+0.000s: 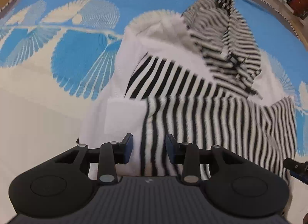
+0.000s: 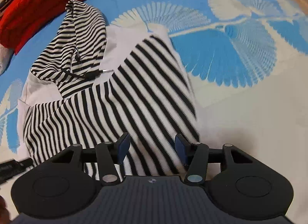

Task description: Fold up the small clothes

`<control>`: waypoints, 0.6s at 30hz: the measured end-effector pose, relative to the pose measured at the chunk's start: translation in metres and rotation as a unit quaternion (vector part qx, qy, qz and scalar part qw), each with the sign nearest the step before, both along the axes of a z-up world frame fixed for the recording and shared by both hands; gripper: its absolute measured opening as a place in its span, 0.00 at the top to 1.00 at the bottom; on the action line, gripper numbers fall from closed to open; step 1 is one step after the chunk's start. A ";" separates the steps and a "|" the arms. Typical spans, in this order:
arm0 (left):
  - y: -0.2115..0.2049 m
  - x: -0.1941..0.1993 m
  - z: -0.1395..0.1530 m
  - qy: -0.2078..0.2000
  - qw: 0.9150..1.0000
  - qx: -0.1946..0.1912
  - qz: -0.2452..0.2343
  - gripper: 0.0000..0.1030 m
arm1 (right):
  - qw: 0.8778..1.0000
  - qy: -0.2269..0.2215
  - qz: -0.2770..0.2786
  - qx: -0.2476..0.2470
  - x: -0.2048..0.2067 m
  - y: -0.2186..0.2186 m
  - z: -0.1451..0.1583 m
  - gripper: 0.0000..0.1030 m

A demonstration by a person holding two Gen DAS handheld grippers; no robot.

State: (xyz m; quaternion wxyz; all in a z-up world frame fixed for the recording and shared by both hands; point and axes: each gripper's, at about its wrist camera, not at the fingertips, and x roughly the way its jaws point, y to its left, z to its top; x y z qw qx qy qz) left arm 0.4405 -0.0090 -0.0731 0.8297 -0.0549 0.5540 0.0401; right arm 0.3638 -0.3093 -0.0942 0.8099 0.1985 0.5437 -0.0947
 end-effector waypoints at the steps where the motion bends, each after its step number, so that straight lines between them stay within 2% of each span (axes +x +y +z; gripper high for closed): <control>1: -0.005 0.001 0.007 -0.012 1.000 0.004 -0.002 0.56 | 1.000 -0.004 0.004 -0.009 0.001 0.000 0.002 0.48; 3: -0.013 0.002 0.022 -0.039 0.999 0.009 -0.008 0.50 | 0.999 -0.017 0.010 -0.026 0.002 0.001 0.009 0.48; 5: -0.020 0.002 0.034 -0.062 0.998 0.013 -0.015 0.48 | 0.998 -0.034 0.010 -0.044 0.003 0.002 0.016 0.48; 8: -0.026 0.001 0.049 -0.094 0.995 0.035 -0.025 0.42 | 0.996 -0.064 0.011 -0.066 0.002 0.007 0.025 0.48; 11: -0.027 0.002 0.055 -0.102 0.993 0.050 -0.031 0.41 | 0.992 -0.092 0.021 -0.085 -0.002 0.017 0.032 0.48; 15: -0.024 -0.001 0.056 -0.104 0.992 0.048 -0.048 0.41 | 0.985 -0.120 0.045 -0.117 -0.003 0.035 0.040 0.48; 18: -0.023 -0.003 0.055 -0.112 0.990 0.069 -0.056 0.40 | 0.980 -0.138 0.062 -0.128 -0.003 0.046 0.043 0.49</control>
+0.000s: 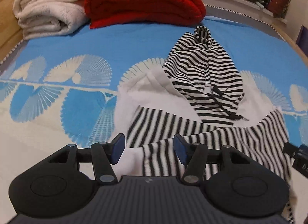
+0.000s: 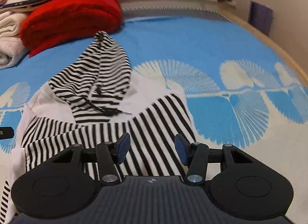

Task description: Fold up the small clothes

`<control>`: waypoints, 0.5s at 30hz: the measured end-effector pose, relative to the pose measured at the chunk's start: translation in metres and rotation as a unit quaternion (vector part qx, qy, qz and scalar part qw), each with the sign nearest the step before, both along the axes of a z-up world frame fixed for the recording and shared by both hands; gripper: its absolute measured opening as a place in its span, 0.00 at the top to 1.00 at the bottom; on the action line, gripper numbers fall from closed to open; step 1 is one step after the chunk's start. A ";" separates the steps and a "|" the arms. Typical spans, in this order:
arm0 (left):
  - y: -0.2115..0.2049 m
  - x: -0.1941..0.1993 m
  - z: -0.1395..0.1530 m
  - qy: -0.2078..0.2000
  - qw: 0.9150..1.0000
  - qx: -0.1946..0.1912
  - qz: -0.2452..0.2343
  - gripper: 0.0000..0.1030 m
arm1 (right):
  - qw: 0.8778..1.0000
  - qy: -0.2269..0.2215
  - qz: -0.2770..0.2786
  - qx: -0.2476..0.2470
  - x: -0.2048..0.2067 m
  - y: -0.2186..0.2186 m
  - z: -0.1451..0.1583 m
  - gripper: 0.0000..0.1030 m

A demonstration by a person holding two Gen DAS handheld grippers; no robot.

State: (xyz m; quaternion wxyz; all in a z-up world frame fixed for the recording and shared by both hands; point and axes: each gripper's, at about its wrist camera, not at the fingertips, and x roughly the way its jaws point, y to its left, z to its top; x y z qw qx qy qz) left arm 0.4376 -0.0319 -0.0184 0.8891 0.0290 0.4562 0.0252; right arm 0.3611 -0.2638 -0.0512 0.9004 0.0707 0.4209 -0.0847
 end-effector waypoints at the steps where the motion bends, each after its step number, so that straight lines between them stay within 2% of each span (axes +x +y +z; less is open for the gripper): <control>1: 0.002 0.000 -0.001 0.000 1.000 0.000 0.000 0.38 | 1.000 -0.002 0.006 -0.002 0.000 0.003 0.001 0.49; 3: 0.004 0.000 0.000 -0.001 1.000 -0.005 0.004 0.32 | 1.000 -0.007 0.018 -0.007 0.001 0.008 0.002 0.49; 5: 0.005 0.001 0.001 -0.009 1.000 -0.008 0.010 0.29 | 1.000 -0.012 0.024 -0.014 0.001 0.011 0.003 0.49; 11: -0.010 -0.001 -0.001 -0.026 1.000 -0.001 -0.006 0.29 | 0.999 -0.028 0.029 -0.013 -0.001 0.009 0.004 0.49; 15: -0.020 -0.002 -0.005 -0.039 0.999 0.005 -0.014 0.29 | 0.998 -0.045 0.033 -0.013 -0.006 0.005 0.008 0.53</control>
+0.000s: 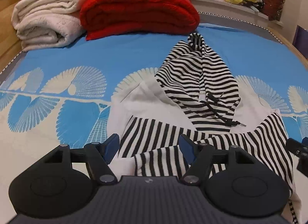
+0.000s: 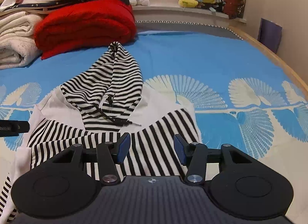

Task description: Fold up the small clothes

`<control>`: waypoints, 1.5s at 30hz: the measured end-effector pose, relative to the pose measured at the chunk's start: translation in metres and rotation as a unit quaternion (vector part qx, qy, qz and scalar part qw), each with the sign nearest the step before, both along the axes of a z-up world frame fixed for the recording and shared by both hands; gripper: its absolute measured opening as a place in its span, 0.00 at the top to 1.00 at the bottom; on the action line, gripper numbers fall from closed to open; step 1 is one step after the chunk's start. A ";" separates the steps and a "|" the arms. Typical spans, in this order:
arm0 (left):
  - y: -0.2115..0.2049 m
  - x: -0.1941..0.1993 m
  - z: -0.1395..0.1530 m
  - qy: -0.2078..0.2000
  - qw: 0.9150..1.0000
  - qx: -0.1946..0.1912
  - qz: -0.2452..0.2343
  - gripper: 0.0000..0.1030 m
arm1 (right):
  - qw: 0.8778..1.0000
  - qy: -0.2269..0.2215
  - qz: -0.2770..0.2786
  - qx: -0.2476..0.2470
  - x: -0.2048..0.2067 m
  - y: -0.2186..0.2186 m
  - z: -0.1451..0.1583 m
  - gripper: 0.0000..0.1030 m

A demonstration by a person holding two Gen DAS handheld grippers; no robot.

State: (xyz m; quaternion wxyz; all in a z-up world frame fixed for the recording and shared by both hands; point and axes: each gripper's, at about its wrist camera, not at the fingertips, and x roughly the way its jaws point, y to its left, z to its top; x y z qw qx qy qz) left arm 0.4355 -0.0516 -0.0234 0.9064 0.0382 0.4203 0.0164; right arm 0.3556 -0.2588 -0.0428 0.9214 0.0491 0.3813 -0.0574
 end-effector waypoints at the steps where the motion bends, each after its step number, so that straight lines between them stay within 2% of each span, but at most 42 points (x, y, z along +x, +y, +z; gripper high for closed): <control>1: -0.002 0.000 -0.001 -0.004 1.000 -0.004 -0.006 0.29 | 1.000 -0.003 0.000 0.003 -0.001 -0.002 0.001 0.55; 4: -0.010 0.001 -0.003 -0.008 1.000 -0.005 -0.012 0.26 | 1.000 -0.004 -0.003 0.014 -0.003 -0.009 0.003 0.55; 6: -0.014 0.001 -0.006 -0.014 1.000 -0.003 -0.007 0.17 | 1.000 -0.008 -0.002 0.018 -0.004 -0.013 0.004 0.55; 10: -0.021 0.003 -0.007 -0.022 1.000 -0.006 -0.019 0.17 | 1.000 -0.011 0.014 0.013 -0.007 -0.017 0.007 0.51; 15: -0.025 0.000 0.003 -0.084 0.996 0.013 -0.003 0.17 | 1.000 -0.001 0.016 0.021 -0.010 -0.018 0.007 0.48; 19: -0.018 0.002 0.007 -0.094 0.996 -0.009 -0.002 0.17 | 0.999 0.011 0.034 0.018 -0.008 -0.014 0.010 0.46; 21: -0.014 0.002 0.008 -0.091 0.996 -0.015 -0.005 0.17 | 0.999 0.013 0.044 0.000 -0.008 -0.011 0.012 0.45; 26: -0.013 -0.005 0.008 -0.114 0.993 0.027 -0.025 0.17 | 0.996 0.024 0.056 -0.063 -0.007 -0.010 0.011 0.45; 29: -0.012 -0.007 0.007 -0.117 0.991 0.044 -0.038 0.17 | 0.997 0.037 0.046 -0.058 -0.006 -0.021 0.011 0.45; 31: -0.012 -0.007 0.008 -0.114 0.991 0.042 -0.049 0.17 | 0.997 0.044 0.044 -0.053 -0.005 -0.028 0.013 0.45; 33: -0.012 0.003 0.010 -0.110 0.992 0.034 -0.059 0.24 | 0.996 0.046 0.044 -0.055 -0.005 -0.034 0.013 0.45; 34: -0.014 0.012 0.010 -0.103 0.992 0.033 -0.064 0.39 | 0.996 0.047 0.042 -0.056 -0.005 -0.036 0.013 0.45; 36: -0.019 0.040 0.008 -0.084 0.993 0.028 -0.073 0.82 | 0.996 0.050 0.037 -0.058 -0.007 -0.042 0.013 0.45; 37: -0.023 0.059 0.007 -0.079 0.994 0.020 -0.076 0.87 | 0.996 0.051 0.036 -0.057 -0.008 -0.044 0.012 0.45; 39: -0.028 0.097 0.004 -0.078 0.994 0.006 -0.076 0.88 | 0.996 0.055 0.033 -0.058 -0.007 -0.049 0.011 0.45; 43: -0.042 0.192 -0.016 -0.061 0.996 0.001 -0.067 0.86 | 0.995 0.060 0.040 -0.070 -0.006 -0.055 0.008 0.45; 44: -0.045 0.216 -0.023 -0.058 0.996 0.008 -0.060 0.83 | 0.994 0.064 0.040 -0.075 -0.005 -0.055 0.006 0.45; 45: -0.046 0.236 -0.029 -0.053 0.997 0.015 -0.054 0.76 | 0.994 0.069 0.040 -0.078 -0.004 -0.056 0.003 0.45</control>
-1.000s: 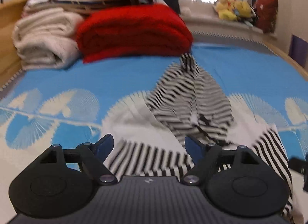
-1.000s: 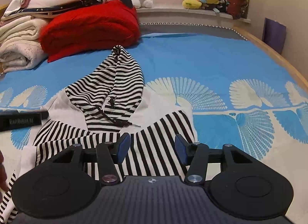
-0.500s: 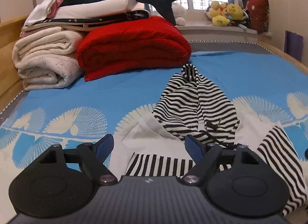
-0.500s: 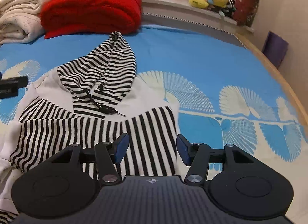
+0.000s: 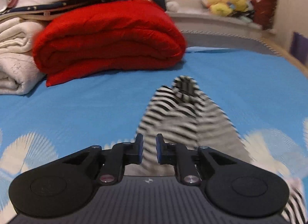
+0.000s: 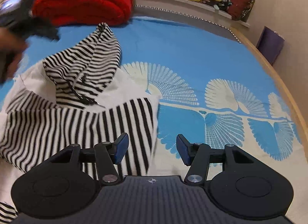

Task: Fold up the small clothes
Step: 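Fold the hood down onto the body with the left gripper while the right gripper holds the hem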

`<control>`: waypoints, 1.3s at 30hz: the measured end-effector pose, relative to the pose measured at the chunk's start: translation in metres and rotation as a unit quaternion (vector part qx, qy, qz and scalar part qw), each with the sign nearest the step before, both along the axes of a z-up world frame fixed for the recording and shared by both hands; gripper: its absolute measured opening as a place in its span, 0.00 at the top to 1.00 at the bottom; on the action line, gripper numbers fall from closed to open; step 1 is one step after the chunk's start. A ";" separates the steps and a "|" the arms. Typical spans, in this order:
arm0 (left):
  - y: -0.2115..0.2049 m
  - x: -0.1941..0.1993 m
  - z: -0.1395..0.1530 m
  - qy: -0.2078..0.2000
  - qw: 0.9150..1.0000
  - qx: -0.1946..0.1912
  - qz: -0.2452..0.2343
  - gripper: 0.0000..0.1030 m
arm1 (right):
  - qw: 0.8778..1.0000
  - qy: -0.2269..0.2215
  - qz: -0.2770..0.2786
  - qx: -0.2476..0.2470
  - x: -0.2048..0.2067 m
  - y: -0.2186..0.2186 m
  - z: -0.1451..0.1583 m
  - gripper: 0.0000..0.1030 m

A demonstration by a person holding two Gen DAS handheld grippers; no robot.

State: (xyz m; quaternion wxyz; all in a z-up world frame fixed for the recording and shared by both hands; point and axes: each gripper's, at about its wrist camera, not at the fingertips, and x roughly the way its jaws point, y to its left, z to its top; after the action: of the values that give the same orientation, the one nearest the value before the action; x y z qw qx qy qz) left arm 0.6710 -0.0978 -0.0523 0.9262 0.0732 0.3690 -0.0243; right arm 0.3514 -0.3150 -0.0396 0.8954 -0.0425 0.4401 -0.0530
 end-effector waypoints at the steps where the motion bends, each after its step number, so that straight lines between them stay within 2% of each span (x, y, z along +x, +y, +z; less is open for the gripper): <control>1: -0.001 0.020 -0.007 0.007 1.000 0.000 0.006 0.73 | 1.000 0.005 0.001 -0.002 0.001 -0.001 -0.003 0.45; 2: 0.000 0.036 -0.013 0.011 1.000 -0.006 0.014 0.69 | 1.000 0.010 0.002 -0.004 0.002 -0.001 -0.005 0.45; 4: 0.000 0.068 -0.025 0.023 0.999 -0.022 0.032 0.53 | 1.000 0.018 0.004 -0.007 0.004 0.000 -0.010 0.45; 5: 0.000 0.081 -0.031 0.029 0.999 -0.026 0.038 0.39 | 1.000 0.019 0.005 -0.007 0.004 0.001 -0.011 0.45; 6: -0.001 0.094 -0.037 0.034 0.998 -0.028 0.042 0.32 | 1.000 0.021 0.008 -0.007 0.004 0.002 -0.013 0.45; 9: -0.008 0.128 -0.055 0.055 0.997 -0.024 0.043 0.24 | 0.999 0.026 0.021 -0.012 0.003 0.006 -0.016 0.45; 11: -0.012 0.141 -0.063 0.069 0.996 -0.014 0.052 0.24 | 0.999 0.027 0.026 -0.016 0.003 0.007 -0.017 0.45; 13: -0.017 0.147 -0.070 0.071 0.996 -0.024 0.050 0.24 | 0.999 0.028 0.025 -0.020 0.003 0.008 -0.017 0.45; 14: -0.020 0.148 -0.073 0.072 0.996 -0.025 0.046 0.28 | 0.999 0.027 0.026 -0.021 0.003 0.009 -0.017 0.45; 16: -0.027 0.150 -0.079 0.074 0.997 -0.018 0.029 0.58 | 0.999 0.028 0.028 -0.019 0.004 0.010 -0.017 0.45; 17: -0.029 0.150 -0.081 0.078 0.997 -0.017 0.019 0.87 | 0.999 0.029 0.030 -0.018 0.004 0.011 -0.018 0.45; 18: -0.029 0.148 -0.081 0.082 0.997 -0.013 0.010 0.96 | 0.999 0.030 0.033 -0.018 0.004 0.012 -0.018 0.45; 20: -0.030 0.136 -0.073 0.060 0.998 -0.005 -0.001 0.97 | 0.999 0.032 0.034 -0.019 0.005 0.012 -0.018 0.45; 23: -0.029 0.100 -0.052 0.018 0.999 0.003 -0.031 0.97 | 0.999 0.030 0.030 -0.012 0.005 0.010 -0.014 0.45; 26: -0.024 0.033 -0.021 -0.025 0.996 0.007 -0.085 0.97 | 0.999 0.024 0.026 -0.011 0.005 0.006 -0.008 0.45; 29: -0.011 -0.063 0.016 -0.063 0.987 -0.002 -0.147 0.97 | 1.000 0.018 0.015 -0.005 0.005 -0.001 -0.003 0.45; 31: 0.003 -0.137 0.038 -0.063 0.982 -0.023 -0.175 0.97 | 1.000 0.016 0.007 0.001 0.005 -0.007 0.000 0.45; 33: 0.015 -0.212 0.052 -0.031 0.978 -0.047 -0.199 0.97 | 1.000 0.013 -0.003 0.006 0.004 -0.012 0.003 0.45; 35: 0.022 -0.277 0.054 0.032 0.972 -0.048 -0.228 0.97 | 1.000 0.008 -0.015 0.013 0.003 -0.018 0.008 0.45; 37: 0.026 -0.322 0.048 0.108 0.962 -0.010 -0.249 0.92 | 0.999 0.002 -0.030 0.023 0.001 -0.025 0.014 0.45; 38: 0.029 -0.335 0.045 0.136 0.961 0.009 -0.242 0.92 | 0.999 -0.003 -0.037 0.027 -0.001 -0.028 0.017 0.45; 39: 0.038 -0.344 0.045 0.152 0.963 0.020 -0.220 0.90 | 0.999 -0.006 -0.042 0.031 -0.002 -0.030 0.019 0.45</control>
State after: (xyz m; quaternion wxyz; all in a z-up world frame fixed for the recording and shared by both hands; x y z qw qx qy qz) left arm 0.3273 -0.0603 -0.0073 0.8296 0.1661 0.4805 -0.2308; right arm 0.3498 -0.3446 -0.0203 0.8958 0.0042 0.4378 -0.0770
